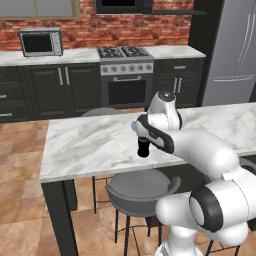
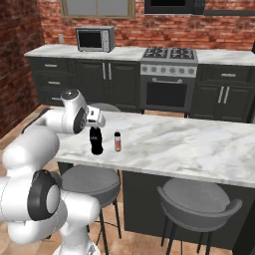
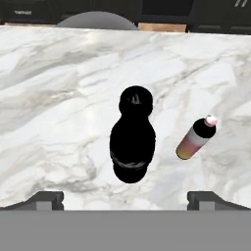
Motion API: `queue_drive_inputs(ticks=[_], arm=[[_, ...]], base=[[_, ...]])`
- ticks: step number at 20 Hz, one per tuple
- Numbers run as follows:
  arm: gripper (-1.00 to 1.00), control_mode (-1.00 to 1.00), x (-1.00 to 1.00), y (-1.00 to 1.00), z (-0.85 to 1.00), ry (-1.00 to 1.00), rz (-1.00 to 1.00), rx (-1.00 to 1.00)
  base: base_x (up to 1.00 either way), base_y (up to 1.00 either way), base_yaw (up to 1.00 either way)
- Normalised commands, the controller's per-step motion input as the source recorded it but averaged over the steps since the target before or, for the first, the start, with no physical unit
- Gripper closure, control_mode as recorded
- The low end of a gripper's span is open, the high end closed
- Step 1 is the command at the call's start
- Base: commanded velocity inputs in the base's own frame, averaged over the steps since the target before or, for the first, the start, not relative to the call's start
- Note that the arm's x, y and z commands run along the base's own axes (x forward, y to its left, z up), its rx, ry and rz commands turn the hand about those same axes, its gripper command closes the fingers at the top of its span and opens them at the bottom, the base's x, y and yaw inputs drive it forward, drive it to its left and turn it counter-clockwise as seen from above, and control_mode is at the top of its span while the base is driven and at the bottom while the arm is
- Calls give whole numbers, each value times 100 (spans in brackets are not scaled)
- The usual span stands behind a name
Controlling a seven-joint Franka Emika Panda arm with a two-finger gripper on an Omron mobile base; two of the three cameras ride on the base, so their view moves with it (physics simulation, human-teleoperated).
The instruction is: Place the large bottle from the dining counter next to the other large bottle outside the sink, and place the small bottle from the dining counter next to the other small bottle inside the sink.
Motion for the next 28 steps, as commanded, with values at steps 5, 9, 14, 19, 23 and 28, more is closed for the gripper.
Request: queue_drive_inputs(ticks=[5, 9, 14, 19, 23, 28], arm=[[-100, -100, 17, 1, 0, 0, 0, 0], [-100, -100, 11, 0, 0, 0, 0, 0], [-100, -100, 9, 0, -3, 0, 0, 0], [-100, -100, 6, 0, -7, 0, 0, -1], [-100, -100, 5, 0, -8, 0, 0, -3], [-100, -100, 10, 0, -8, 0, 0, -1]], base=[[0, 0, 0], [0, 0, 0], [0, 0, 0], [0, 0, 0], [0, 0, 0], [0, 0, 0]])
